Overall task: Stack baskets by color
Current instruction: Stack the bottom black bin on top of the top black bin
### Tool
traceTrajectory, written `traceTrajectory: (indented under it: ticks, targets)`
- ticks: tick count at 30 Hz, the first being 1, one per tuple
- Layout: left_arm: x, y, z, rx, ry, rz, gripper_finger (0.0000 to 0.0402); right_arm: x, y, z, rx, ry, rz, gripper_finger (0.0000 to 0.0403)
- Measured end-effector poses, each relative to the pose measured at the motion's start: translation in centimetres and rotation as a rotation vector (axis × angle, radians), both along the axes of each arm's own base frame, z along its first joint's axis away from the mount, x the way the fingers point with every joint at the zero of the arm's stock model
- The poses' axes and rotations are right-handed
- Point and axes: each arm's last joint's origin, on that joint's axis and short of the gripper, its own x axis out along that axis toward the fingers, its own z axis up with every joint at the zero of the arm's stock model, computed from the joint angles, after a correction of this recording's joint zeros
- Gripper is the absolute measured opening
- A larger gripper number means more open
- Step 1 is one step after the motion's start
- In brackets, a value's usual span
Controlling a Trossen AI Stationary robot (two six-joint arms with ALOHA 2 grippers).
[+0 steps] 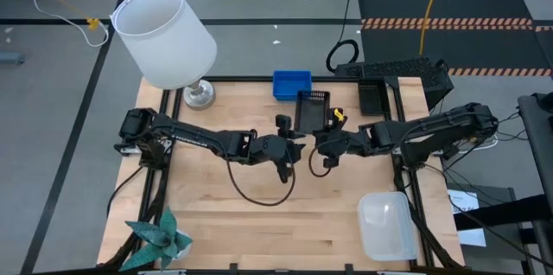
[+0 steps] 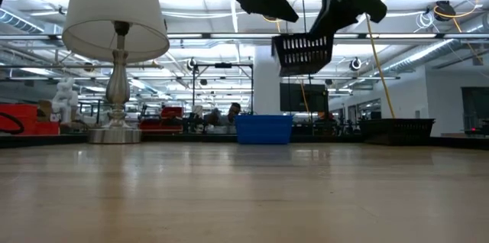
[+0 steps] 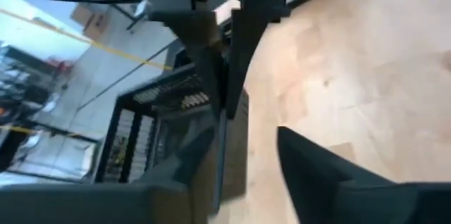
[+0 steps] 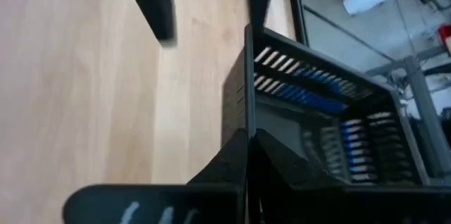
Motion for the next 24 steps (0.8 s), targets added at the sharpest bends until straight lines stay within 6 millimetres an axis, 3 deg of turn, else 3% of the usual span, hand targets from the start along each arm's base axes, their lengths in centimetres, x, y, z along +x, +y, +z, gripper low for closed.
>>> traceTrajectory:
  ticks: [5, 9, 14, 24]
  targets:
    - [-1.1, -1.1, 1.5, 0.034, -0.03, 0.059, 0.0204, -1.7, -0.8, 0.7, -0.006, 0.043, -0.019, 0.0005]
    - [-2.5, -1.2, 2.7, -0.019, -0.038, 0.092, 0.0212, -4.1, -1.6, 1.7, 0.002, 0.088, -0.054, 0.0005]
    - [-4.0, -0.5, 3.7, -0.101, -0.024, 0.158, 0.0213, -7.4, -2.5, 3.1, 0.075, 0.025, -0.095, 0.0004]
    - [-3.9, 0.6, 2.7, -0.147, 0.03, 0.179, 0.0214, -13.7, -4.0, 0.8, 0.003, -0.04, -0.056, 0.0004]
